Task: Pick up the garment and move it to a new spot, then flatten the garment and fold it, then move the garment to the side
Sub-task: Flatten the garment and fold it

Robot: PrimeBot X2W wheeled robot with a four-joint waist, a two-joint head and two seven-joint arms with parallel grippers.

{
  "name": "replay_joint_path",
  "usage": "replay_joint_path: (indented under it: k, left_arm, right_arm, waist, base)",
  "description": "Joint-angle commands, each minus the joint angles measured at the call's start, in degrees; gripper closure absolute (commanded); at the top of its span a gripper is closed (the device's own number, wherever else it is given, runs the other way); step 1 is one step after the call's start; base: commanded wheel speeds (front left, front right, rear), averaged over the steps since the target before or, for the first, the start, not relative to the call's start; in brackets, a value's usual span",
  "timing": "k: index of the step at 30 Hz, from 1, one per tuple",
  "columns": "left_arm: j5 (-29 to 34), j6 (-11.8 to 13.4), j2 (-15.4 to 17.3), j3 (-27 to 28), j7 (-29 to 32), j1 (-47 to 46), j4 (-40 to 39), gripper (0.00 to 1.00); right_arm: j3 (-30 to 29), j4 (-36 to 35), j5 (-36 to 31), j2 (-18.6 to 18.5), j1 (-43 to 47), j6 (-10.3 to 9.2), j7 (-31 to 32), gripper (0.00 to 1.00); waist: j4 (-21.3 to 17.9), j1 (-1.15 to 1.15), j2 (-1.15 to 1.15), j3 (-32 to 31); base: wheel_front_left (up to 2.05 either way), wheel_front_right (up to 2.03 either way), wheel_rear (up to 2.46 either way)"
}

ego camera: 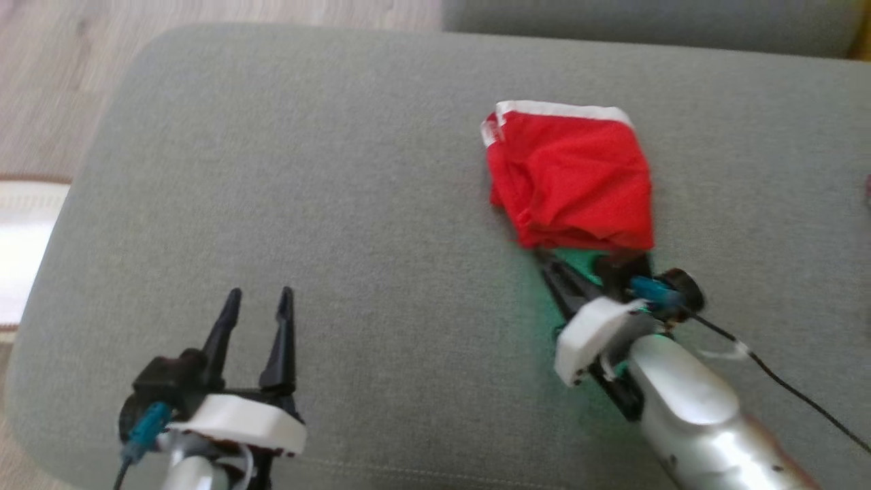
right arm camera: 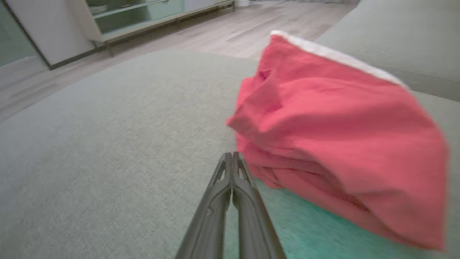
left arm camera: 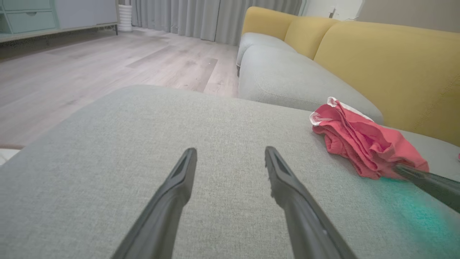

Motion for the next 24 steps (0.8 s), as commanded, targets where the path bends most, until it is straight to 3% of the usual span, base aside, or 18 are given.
replay_joint_path:
  k: [1, 5, 7, 9, 10, 11, 17, 24]
  left_arm:
    - [0.8, -0.3, 0.1, 3.4, -0.7, -0.3, -1.7, 0.0]
    - [1.9, -1.2, 0.1, 5.3, -0.7, 1.3, -1.2, 0.0]
    - [2.3, -1.8, 0.1, 6.0, -0.7, 2.1, -0.9, 0.0]
    - [2.8, -2.5, 0.1, 6.6, -0.7, 2.7, -0.5, 0.0]
    - [3.0, -3.0, 0.1, 6.8, -0.7, 3.0, -0.3, 0.0]
    - [3.1, -3.4, 0.2, 6.9, -0.7, 3.1, -0.1, 0.0]
    - [3.5, -4.6, 0.2, 7.5, -0.7, 4.3, 0.4, 0.0]
    - [3.9, -5.2, 0.6, 6.9, -0.7, 5.5, 1.9, 0.0]
  right_arm:
    - [-2.2, -3.2, 0.4, -1.1, 1.3, -0.05, -1.5, 1.0]
    - [-9.7, -8.9, 0.0, -3.2, 6.4, -0.05, -2.6, 1.0]
    - [-13.8, -12.6, -0.3, -3.6, 9.7, -0.05, -2.7, 0.87]
    - [-18.2, -17.6, -0.9, -3.5, 13.4, -0.05, -2.8, 0.36]
    - [-20.5, -20.4, -1.1, -3.2, 15.4, -0.05, -2.8, 0.06]
    - [-23.0, -23.1, -1.5, -2.9, 17.6, -0.05, -2.8, 0.0]
    - [-29.9, -31.7, -4.9, -1.2, 27.5, -0.05, -2.8, 0.0]
    - [-31.9, -33.9, -8.2, -0.3, 34.1, -0.05, -2.8, 0.0]
  waist:
    - [-1.4, 0.0, 0.0, -1.8]
    - [-2.7, 0.0, 0.0, -3.5]
    - [-3.3, 0.0, 0.0, -4.3]
    - [-3.7, 0.0, 0.0, -5.0]
    - [-3.8, 0.0, 0.0, -5.3]
    - [-3.9, 0.0, 0.0, -5.6]
    - [-4.6, 0.0, 0.0, -7.2]
    - [-5.0, 0.0, 0.0, -9.2]
  base:
    - [0.0, 0.0, 0.0]
    - [0.0, 0.0, 0.0]
    - [0.0, 0.0, 0.0]
    - [0.0, 0.0, 0.0]
    - [0.0, 0.0, 0.0]
    - [0.0, 0.0, 0.0]
    - [0.0, 0.0, 0.0]
    - [0.0, 0.0, 0.0]
